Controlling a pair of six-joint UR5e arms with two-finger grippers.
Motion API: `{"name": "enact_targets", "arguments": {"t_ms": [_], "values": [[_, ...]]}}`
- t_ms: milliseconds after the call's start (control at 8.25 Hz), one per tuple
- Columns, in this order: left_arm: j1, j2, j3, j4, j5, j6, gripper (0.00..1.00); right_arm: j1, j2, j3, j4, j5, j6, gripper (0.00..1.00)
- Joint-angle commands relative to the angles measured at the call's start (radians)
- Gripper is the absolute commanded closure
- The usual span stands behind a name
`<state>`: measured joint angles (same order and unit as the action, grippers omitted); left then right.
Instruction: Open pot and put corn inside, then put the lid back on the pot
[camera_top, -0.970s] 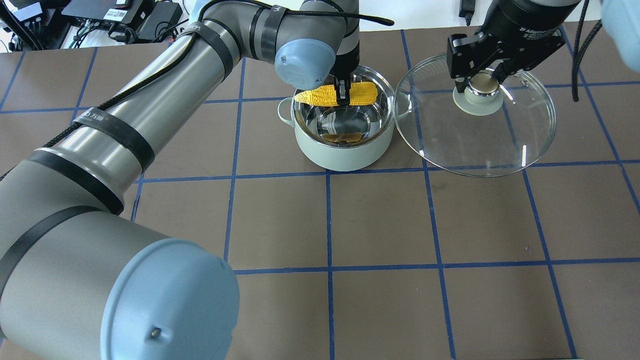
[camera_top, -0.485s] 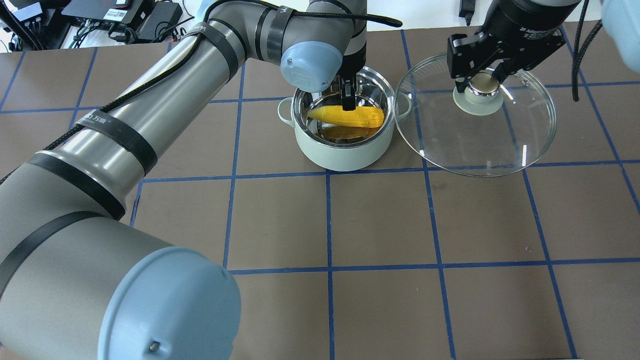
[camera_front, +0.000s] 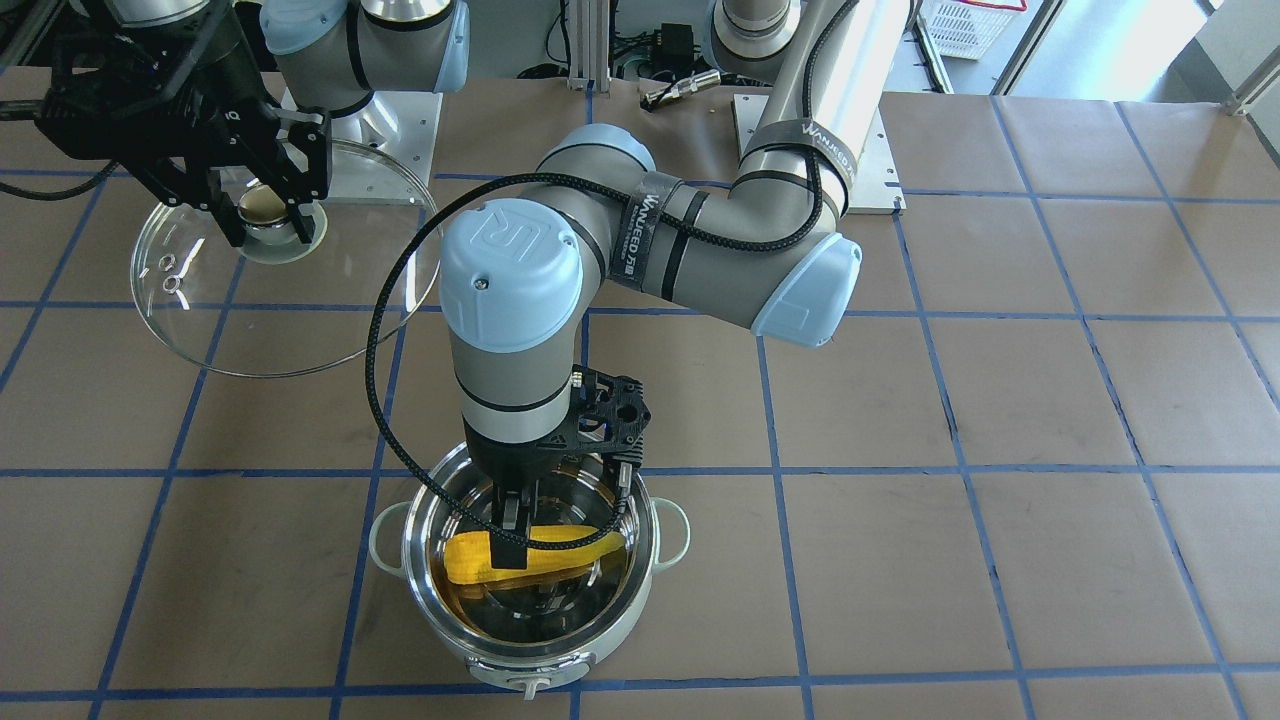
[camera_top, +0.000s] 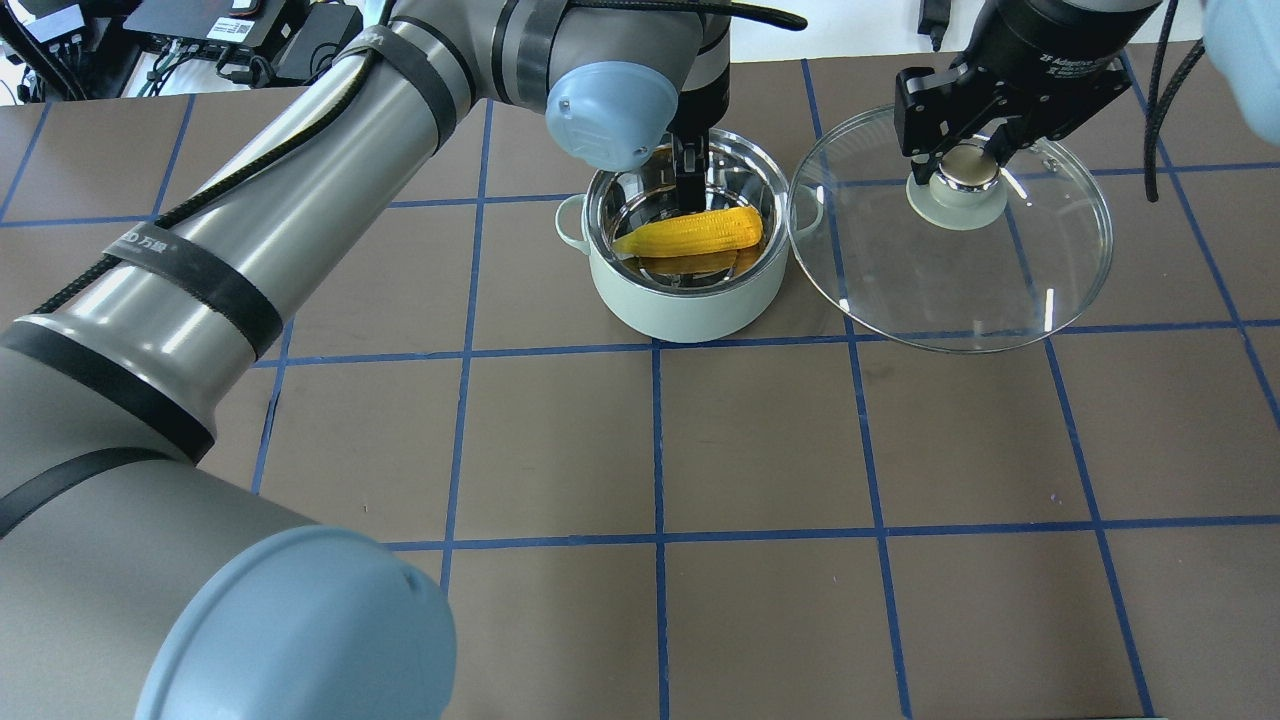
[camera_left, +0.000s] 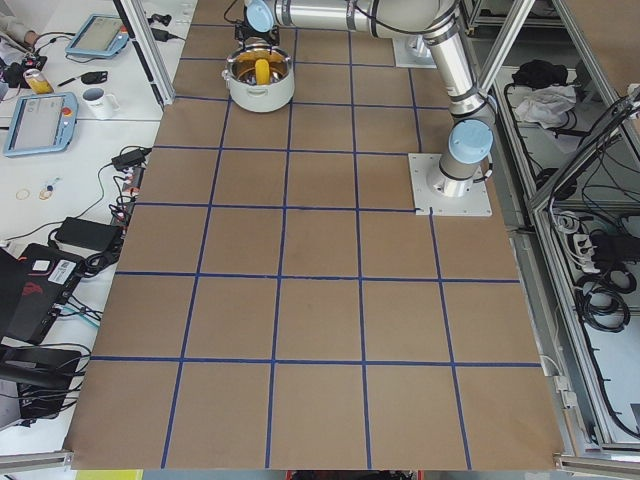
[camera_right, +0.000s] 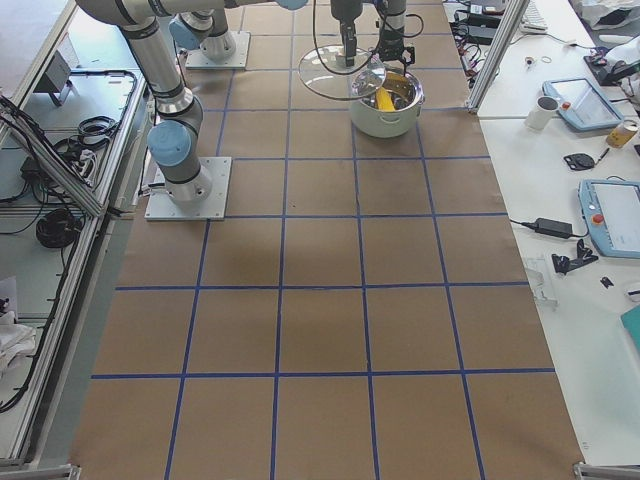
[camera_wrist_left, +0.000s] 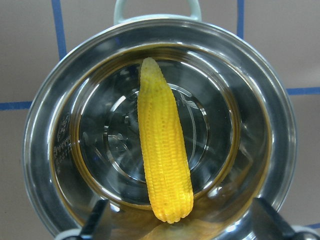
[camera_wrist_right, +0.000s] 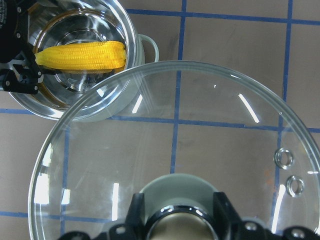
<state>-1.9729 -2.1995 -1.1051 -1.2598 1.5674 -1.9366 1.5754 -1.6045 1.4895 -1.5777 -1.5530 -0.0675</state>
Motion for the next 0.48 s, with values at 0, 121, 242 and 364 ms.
{"name": "enact_targets", "arguments": {"t_ms": [0,121,242,364], "values": [[0.011,0.069,-0.016,-0.032,-0.006,0.143,0.00,0.000,0.004,0.000,-0.010,0.005,0.002,0.70],[0.035,0.096,-0.024,-0.050,-0.006,0.212,0.00,0.000,0.006,0.000,-0.010,0.010,0.005,0.71],[0.075,0.148,-0.033,-0.058,-0.006,0.346,0.00,0.000,0.014,0.000,-0.013,0.007,0.005,0.71],[0.122,0.203,-0.076,-0.058,-0.006,0.499,0.00,0.005,0.044,-0.002,-0.065,0.008,0.006,0.72]]}}
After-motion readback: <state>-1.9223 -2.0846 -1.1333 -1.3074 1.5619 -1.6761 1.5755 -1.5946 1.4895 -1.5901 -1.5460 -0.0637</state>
